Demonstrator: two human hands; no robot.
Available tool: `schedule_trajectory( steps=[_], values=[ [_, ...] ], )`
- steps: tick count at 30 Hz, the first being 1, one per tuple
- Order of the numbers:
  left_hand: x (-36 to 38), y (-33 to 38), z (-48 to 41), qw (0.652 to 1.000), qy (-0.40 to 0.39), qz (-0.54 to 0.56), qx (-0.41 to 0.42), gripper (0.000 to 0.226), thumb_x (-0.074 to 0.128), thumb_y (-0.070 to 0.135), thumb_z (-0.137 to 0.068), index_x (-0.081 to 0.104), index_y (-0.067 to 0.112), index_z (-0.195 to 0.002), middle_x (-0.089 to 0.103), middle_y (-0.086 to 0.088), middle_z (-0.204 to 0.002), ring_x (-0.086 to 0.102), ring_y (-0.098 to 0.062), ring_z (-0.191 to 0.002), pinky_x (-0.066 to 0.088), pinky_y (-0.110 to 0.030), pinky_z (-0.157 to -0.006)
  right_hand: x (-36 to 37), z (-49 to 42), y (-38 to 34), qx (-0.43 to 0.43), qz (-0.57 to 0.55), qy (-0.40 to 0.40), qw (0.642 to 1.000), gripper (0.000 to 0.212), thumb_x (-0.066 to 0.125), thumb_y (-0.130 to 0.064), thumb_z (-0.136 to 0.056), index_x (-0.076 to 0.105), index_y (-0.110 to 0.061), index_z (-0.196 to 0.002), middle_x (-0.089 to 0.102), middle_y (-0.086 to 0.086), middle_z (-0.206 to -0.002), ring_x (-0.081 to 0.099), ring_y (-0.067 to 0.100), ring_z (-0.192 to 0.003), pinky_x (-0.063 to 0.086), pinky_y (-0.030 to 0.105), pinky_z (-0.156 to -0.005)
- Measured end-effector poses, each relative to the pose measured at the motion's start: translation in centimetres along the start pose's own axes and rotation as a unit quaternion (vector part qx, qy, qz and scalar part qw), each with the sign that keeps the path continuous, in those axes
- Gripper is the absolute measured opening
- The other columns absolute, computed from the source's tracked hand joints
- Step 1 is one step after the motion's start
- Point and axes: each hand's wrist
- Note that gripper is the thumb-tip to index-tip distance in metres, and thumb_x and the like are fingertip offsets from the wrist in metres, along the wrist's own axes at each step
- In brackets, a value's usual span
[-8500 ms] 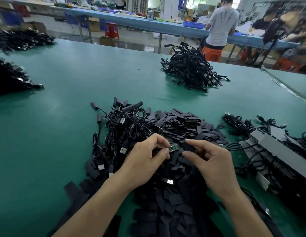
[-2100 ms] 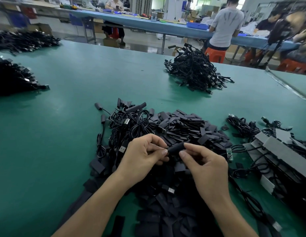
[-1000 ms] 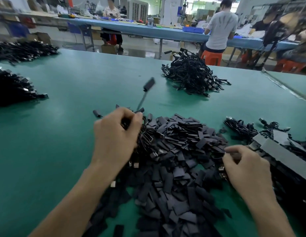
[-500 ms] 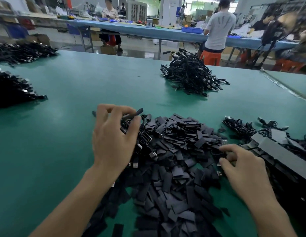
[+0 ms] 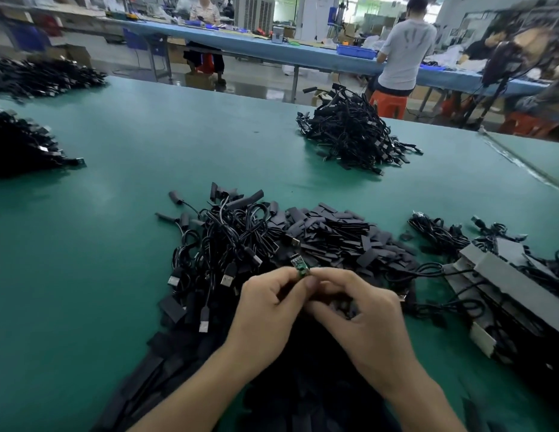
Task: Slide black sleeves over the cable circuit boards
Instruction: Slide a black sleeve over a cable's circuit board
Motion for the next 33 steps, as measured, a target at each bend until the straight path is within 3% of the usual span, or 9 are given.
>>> schedule_trajectory(
  steps=[5,7,11,15,19,23,26,30,33],
  values=[
    [-1.1,0.8,-0.8,0.984,0.138,0.020,0.110,0.020,0.055,0.028,-0.101,0.070,0.016,-0.093,0.075,0.004,-0.084,0.073,-0.011,-0.081,0.056,-0.020,-0.074,-2.4,-0.1,1.6,0.080,0.115,0.051,0.989,0.015,0.073,-0.022,-0.086,0.068,-0.036,-0.083,0.066,-0.020,-0.073,0.062,-0.001,-0.069,0.044,0.010,-0.063],
    [-1.9,1.0,-1.1,0.966,0.188,-0.026,0.175,0.017,0.047,0.023,-0.102,0.062,0.017,-0.095,0.071,0.008,-0.081,0.071,-0.007,-0.078,0.053,-0.016,-0.072,-3.4,0.0,2.5,0.161,0.186,-0.025,0.969,0.018,0.074,-0.026,-0.084,0.064,-0.036,-0.074,0.063,-0.019,-0.067,0.059,0.001,-0.065,0.047,0.019,-0.058],
    [-3.3,1.2,-1.5,0.922,0.263,-0.139,0.248,0.016,0.046,0.028,-0.105,0.061,0.026,-0.109,0.058,0.009,-0.081,0.057,-0.003,-0.072,0.043,-0.009,-0.069,-4.3,0.1,2.8,0.237,0.199,-0.147,0.939,0.027,0.073,-0.057,-0.076,0.061,-0.039,-0.094,0.060,-0.020,-0.093,0.056,-0.003,-0.088,0.052,0.027,-0.080],
    [-3.3,0.9,-1.6,0.901,0.201,-0.269,0.276,0.031,0.048,0.022,-0.102,0.064,0.004,-0.122,0.045,0.006,-0.082,0.039,-0.004,-0.068,0.038,-0.010,-0.067,-4.6,-0.1,2.7,0.246,0.195,-0.191,0.930,0.043,0.077,-0.055,-0.074,0.059,-0.039,-0.109,0.053,-0.020,-0.103,0.053,-0.001,-0.099,0.042,0.018,-0.085],
    [-2.7,1.1,-1.4,0.852,0.081,-0.426,0.293,0.036,0.050,0.030,-0.101,0.067,0.012,-0.127,0.056,0.004,-0.080,0.053,-0.015,-0.069,0.046,-0.030,-0.064,-4.2,-0.1,2.8,0.261,0.202,-0.170,0.929,0.033,0.076,-0.044,-0.082,0.061,-0.035,-0.110,0.050,-0.015,-0.106,0.051,0.006,-0.100,0.039,0.020,-0.086],
    [-2.1,1.5,-1.4,0.787,0.021,-0.539,0.300,0.019,0.060,0.030,-0.096,0.075,0.024,-0.106,0.063,0.007,-0.080,0.060,-0.018,-0.072,0.048,-0.035,-0.070,-3.8,-0.2,2.6,0.246,0.199,-0.121,0.941,0.024,0.081,-0.033,-0.080,0.058,-0.035,-0.089,0.053,-0.013,-0.098,0.053,0.003,-0.088,0.041,0.017,-0.075],
    [-1.7,2.0,-1.3,0.772,0.005,-0.567,0.287,0.007,0.067,0.027,-0.094,0.075,0.027,-0.094,0.065,0.009,-0.077,0.062,-0.018,-0.072,0.048,-0.037,-0.083,-3.8,-0.1,2.5,0.218,0.189,-0.069,0.955,0.030,0.088,-0.024,-0.072,0.059,-0.032,-0.075,0.058,-0.009,-0.087,0.055,0.003,-0.074,0.042,0.011,-0.063],
    [-2.1,3.1,-1.2,0.765,0.027,-0.567,0.304,0.019,0.075,0.014,-0.088,0.076,0.022,-0.106,0.073,0.008,-0.084,0.070,-0.015,-0.074,0.038,-0.043,-0.106,-4.0,-0.2,2.5,0.186,0.140,0.016,0.972,0.032,0.090,-0.016,-0.069,0.061,-0.030,-0.066,0.063,-0.010,-0.074,0.060,0.003,-0.070,0.044,0.009,-0.062],
    [-3.6,4.9,-1.5,0.779,0.122,-0.528,0.316,0.025,0.074,0.009,-0.090,0.075,0.015,-0.115,0.075,0.002,-0.089,0.069,-0.017,-0.068,0.045,-0.036,-0.087,-4.0,-0.3,2.6,0.177,0.097,0.043,0.978,0.029,0.090,-0.016,-0.068,0.064,-0.029,-0.068,0.066,-0.012,-0.069,0.064,0.003,-0.067,0.045,0.006,-0.061]
  ],
)
Point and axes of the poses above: each hand's wrist, its own z-axis away from the middle knuckle, its own x-axis out of the palm, y = z × x
